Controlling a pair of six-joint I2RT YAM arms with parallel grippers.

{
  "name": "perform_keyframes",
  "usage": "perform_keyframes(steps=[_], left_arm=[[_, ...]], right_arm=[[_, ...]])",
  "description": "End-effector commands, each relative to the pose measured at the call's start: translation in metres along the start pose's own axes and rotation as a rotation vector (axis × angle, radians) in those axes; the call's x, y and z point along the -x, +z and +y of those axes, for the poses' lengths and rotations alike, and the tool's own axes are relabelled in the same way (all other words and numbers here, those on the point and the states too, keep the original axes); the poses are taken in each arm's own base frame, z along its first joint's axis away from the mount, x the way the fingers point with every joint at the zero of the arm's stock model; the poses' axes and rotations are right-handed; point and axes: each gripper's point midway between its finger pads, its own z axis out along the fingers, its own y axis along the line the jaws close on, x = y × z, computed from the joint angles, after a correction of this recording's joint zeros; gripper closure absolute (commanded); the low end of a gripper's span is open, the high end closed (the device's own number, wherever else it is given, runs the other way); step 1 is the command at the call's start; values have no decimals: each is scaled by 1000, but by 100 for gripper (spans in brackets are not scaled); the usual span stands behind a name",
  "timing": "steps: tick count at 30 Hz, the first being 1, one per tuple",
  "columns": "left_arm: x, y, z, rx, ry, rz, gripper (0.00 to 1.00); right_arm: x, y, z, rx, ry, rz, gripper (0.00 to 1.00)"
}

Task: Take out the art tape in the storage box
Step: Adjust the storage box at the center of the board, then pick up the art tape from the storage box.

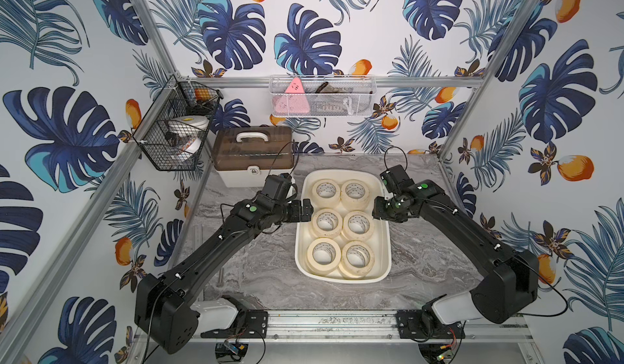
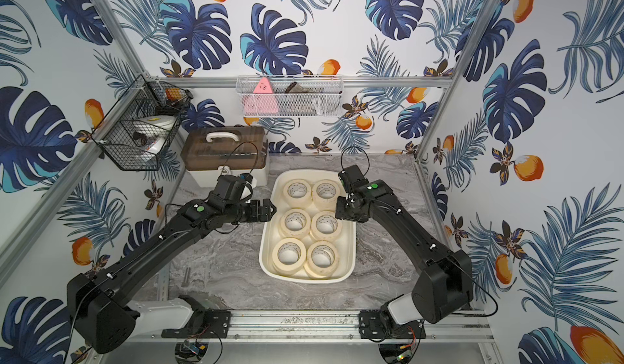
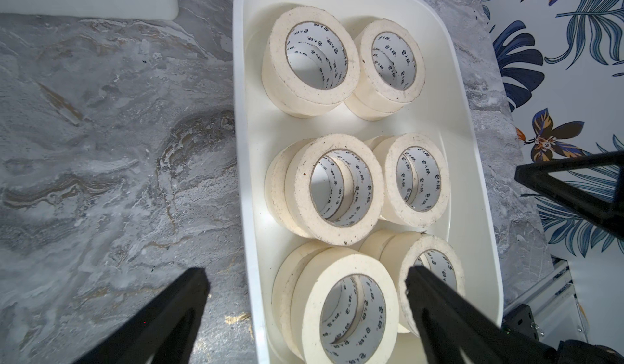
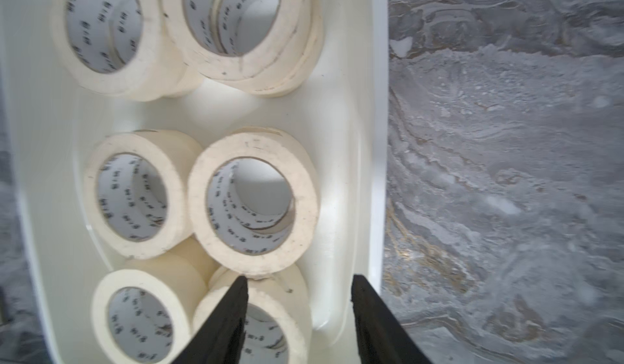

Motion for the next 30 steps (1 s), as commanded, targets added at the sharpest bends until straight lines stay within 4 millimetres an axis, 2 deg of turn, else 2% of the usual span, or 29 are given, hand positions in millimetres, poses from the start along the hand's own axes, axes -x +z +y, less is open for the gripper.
perform_keyframes(steps=[1,4,5,10,15,25,30], left_arm=[[5,-9,6,34,8,-30,1],[7,-16,10,39,10,-54,1],[8,-19,10,40,14,-67,1],[10,-32,20,83,-7,-116,1],[13,-47,30,125,-37,-164,1],[14,-56,31,124,-72,-183,1],[15,-58,31,127,-74,-187,1]], right_arm=[[18,-7,52,280,163,-43,46],[29,-2,77,391,245,-43,39],[29,4,82,375,258,-32,39],[29,26,99,86,246,-32,39],[29,55,117,-35,260,-17,40],[53,87,111,-150,336,-166,40],[57,117,110,-191,331,-155,40]])
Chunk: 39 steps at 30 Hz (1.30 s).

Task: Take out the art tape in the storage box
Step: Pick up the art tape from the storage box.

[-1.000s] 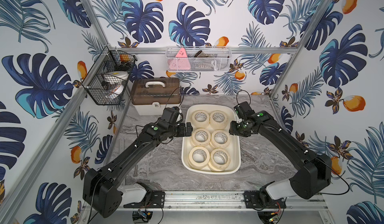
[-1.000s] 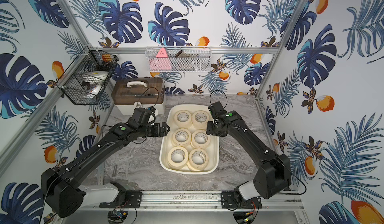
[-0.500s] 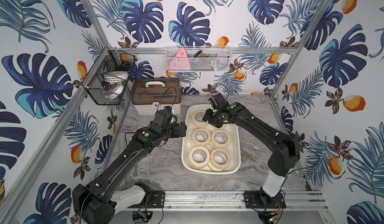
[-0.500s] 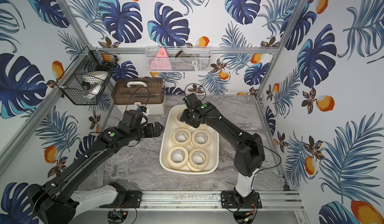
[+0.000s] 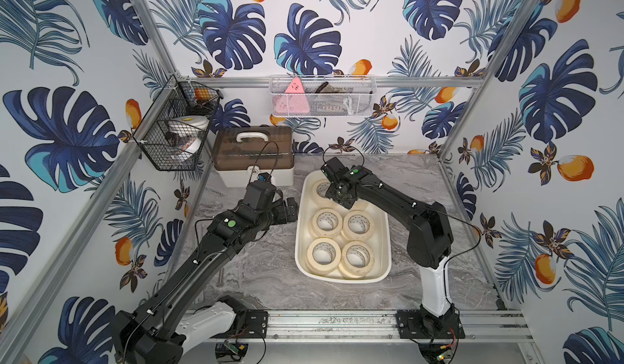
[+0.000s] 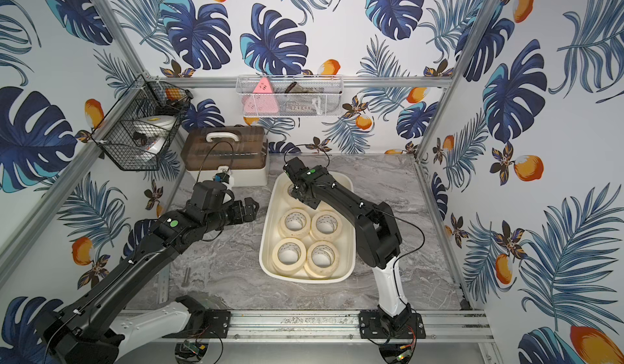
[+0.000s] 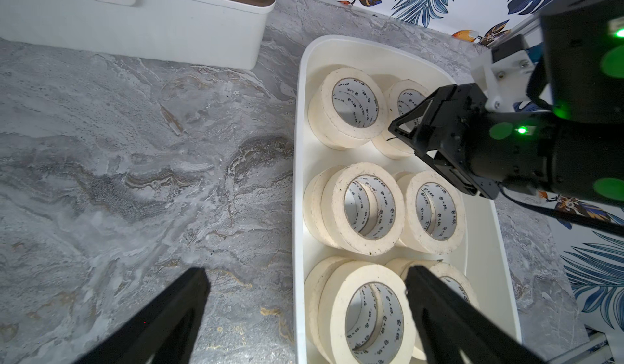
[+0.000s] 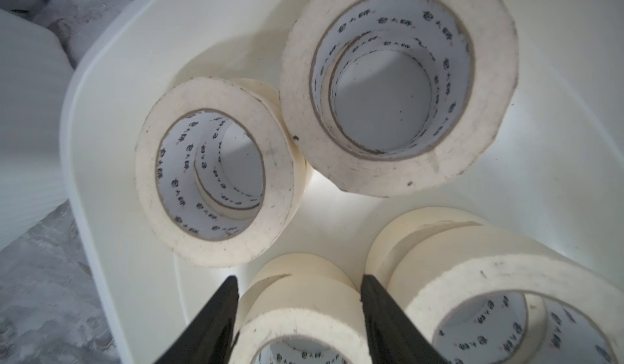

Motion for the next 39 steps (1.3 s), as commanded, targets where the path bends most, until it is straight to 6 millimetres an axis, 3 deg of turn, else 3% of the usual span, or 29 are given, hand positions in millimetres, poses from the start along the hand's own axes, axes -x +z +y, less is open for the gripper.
perform_keyframes(steps=[1,13,18,25,28,34,39], left_arm=[[3,-4,2,10,-8,-14,1],[9,-9,4,25,1,-32,1],[9,-10,5,32,5,-36,1],[10,-11,6,36,4,-40,1],[8,-11,6,34,1,-37,1],[8,-10,5,24,4,-40,1],[10,-11,3,28,30,-33,1]], right_arm=[[6,11,-1,-30,12,-27,40],[16,59,6,-44,14,10,46],[17,63,8,-44,-2,14,59],[23,49,13,8,-55,-8,91],[25,39,14,23,-90,-12,100],[29,13,14,70,-159,-23,100],[16,-11,33,216,-284,36,100]])
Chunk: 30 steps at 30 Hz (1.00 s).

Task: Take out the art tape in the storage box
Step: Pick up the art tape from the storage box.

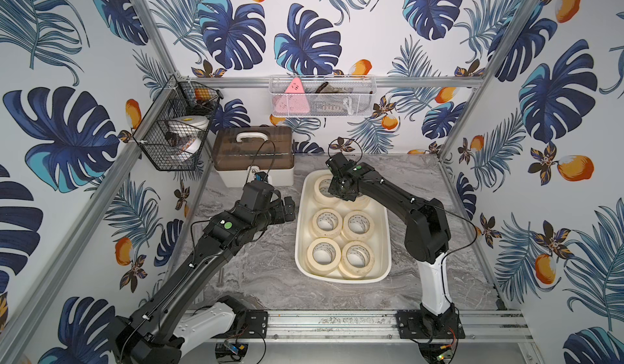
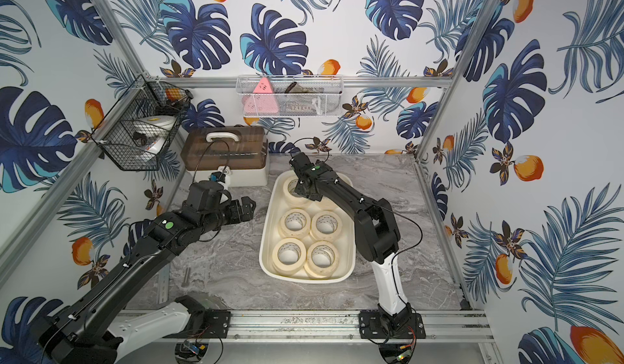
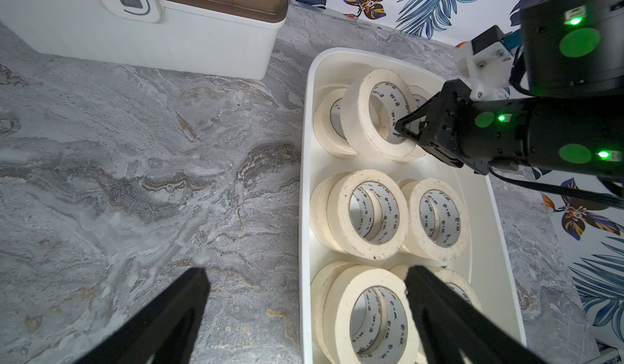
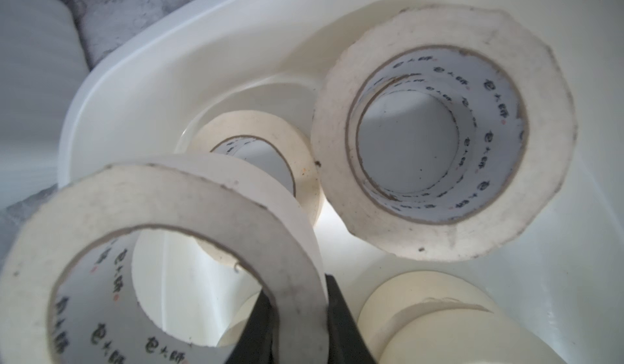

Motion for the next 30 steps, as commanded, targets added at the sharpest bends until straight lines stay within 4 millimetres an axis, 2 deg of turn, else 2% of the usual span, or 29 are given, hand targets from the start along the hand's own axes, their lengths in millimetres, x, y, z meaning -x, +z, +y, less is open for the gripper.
perform_keyframes(steps=[1,5,6,7,17,25,30], left_arm=[[5,-2,1,15,35,-3,1],[9,-3,3,47,62,5,2],[10,-4,2,45,68,3,3],[11,-4,2,43,74,5,4],[15,-2,-3,59,143,51,15],[12,8,13,147,182,79,16],[6,16,22,184,194,110,18]], right_arm=[[-1,-19,28,144,-115,13,100],[-18,-29,43,206,-188,47,100],[-17,-44,48,237,-198,34,100],[-22,-48,52,247,-210,40,100],[-65,-81,85,300,-352,21,100],[-89,-102,104,313,-428,-12,100],[-100,-104,108,306,-451,-20,100]])
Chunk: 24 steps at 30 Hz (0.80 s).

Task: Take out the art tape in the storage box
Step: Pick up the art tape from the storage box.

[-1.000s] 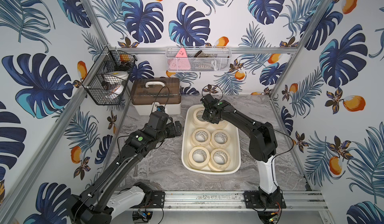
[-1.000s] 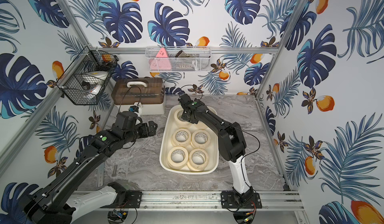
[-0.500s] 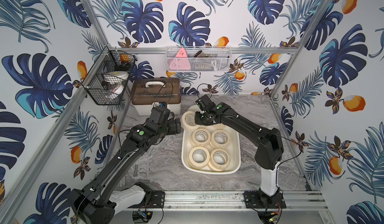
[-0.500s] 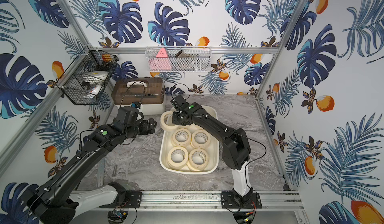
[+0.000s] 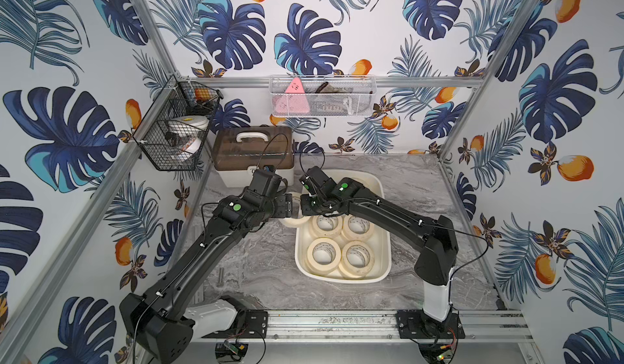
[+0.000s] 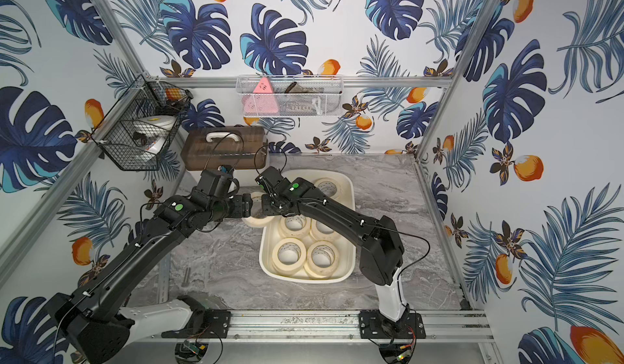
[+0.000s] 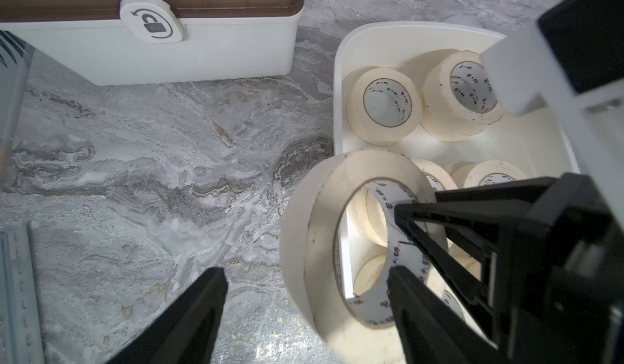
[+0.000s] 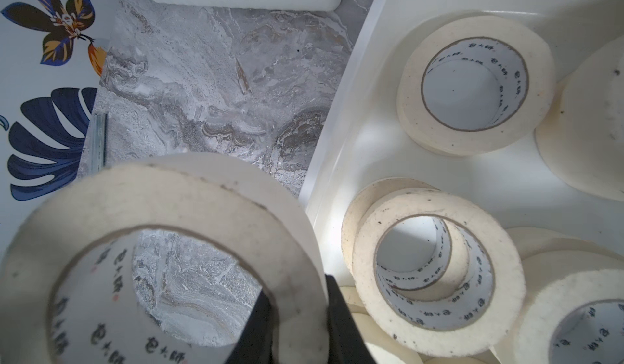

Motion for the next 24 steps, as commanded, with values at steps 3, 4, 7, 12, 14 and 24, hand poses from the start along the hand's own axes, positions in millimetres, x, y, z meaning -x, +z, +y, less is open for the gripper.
perform_keyframes(steps=[3,4,7,12,14,24], left_arm=[[-9,11,8,41,27,40,19],[-10,14,7,36,29,46,19],[-14,21,6,25,21,60,27],[-15,26,5,9,10,70,46],[-14,28,5,6,6,72,59],[-4,23,3,-46,-55,38,96]], right_arm=[[3,-7,8,-6,-30,-35,100],[3,-8,9,-9,-34,-37,100],[3,-11,11,-14,-44,-54,100],[2,-19,14,2,-55,-83,100],[1,-21,14,3,-60,-92,100],[0,-33,16,39,-77,-106,74]])
